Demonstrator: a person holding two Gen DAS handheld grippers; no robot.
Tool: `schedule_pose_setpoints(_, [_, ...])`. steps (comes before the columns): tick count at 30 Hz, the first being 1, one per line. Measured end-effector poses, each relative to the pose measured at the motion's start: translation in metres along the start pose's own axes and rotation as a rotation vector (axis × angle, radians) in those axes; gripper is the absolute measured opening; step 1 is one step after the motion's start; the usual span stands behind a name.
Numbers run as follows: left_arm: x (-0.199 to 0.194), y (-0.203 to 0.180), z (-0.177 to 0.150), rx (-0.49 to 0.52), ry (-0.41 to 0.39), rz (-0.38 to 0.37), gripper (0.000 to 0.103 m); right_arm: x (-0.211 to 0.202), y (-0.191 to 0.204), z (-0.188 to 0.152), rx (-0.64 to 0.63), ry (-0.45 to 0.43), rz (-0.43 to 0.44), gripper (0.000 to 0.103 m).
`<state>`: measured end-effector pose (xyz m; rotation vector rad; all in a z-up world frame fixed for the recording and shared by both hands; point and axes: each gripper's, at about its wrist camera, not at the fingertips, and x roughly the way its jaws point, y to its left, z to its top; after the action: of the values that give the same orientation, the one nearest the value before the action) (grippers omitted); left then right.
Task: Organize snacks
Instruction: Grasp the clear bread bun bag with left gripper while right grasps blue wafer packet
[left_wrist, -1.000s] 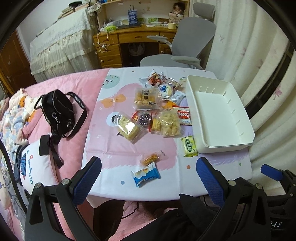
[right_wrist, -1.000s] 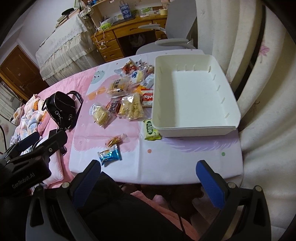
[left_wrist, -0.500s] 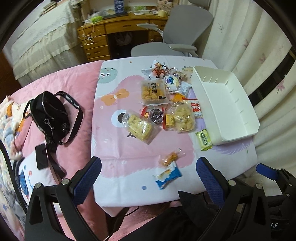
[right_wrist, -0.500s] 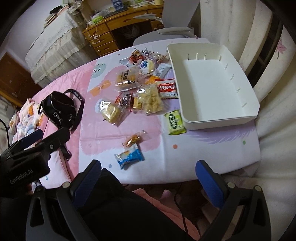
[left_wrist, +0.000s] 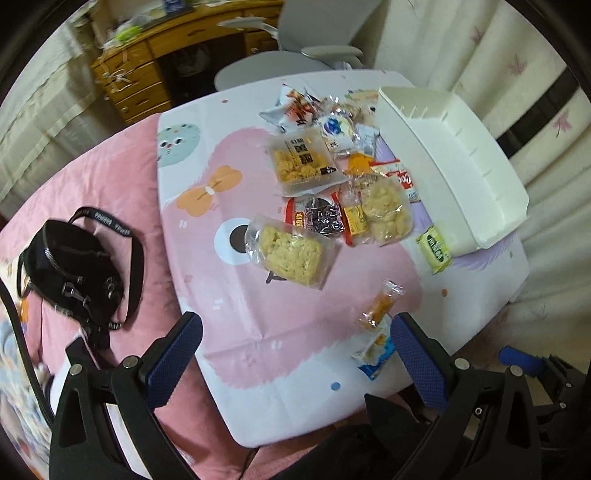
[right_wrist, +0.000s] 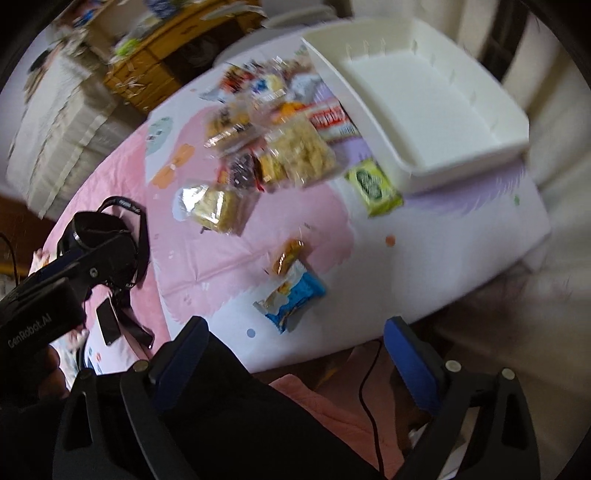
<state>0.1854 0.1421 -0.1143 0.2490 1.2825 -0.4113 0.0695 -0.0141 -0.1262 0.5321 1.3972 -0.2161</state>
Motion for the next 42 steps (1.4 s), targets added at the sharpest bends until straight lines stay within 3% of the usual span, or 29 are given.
schedule_pose_setpoints(10, [0.074,0.003,0.037,0.079,0.023,-0.062,0.101,0.084,-0.011,-0.004,0.255,0.187,0.020,0.092])
schedule_pose_setpoints(16, [0.125,0.002,0.054,0.122,0.083,-0.038,0.101,0.123,-0.019,-0.016,0.334,0.275,0.002,0.088])
schedule_pose_setpoints(22, [0.157,0.007,0.062,0.157,0.127,0.008,0.101,0.142,-0.016,-0.016,0.349,0.293,0.009,0.086])
schedule_pose_setpoints(30, [0.182,0.002,0.066,0.203,0.194,0.005,0.101,0.154,-0.011,-0.014,0.360,0.297,0.006,0.082])
schedule_pose_setpoints(38, [0.201,-0.006,0.063,0.207,0.255,-0.001,0.102,0.159,-0.002,-0.008,0.321,0.296,-0.064,0.082])
schedule_pose_setpoints(42, [0.207,0.001,0.060,0.187,0.278,-0.052,0.092,0.158,-0.005,-0.006,0.331,0.291,-0.052,0.082])
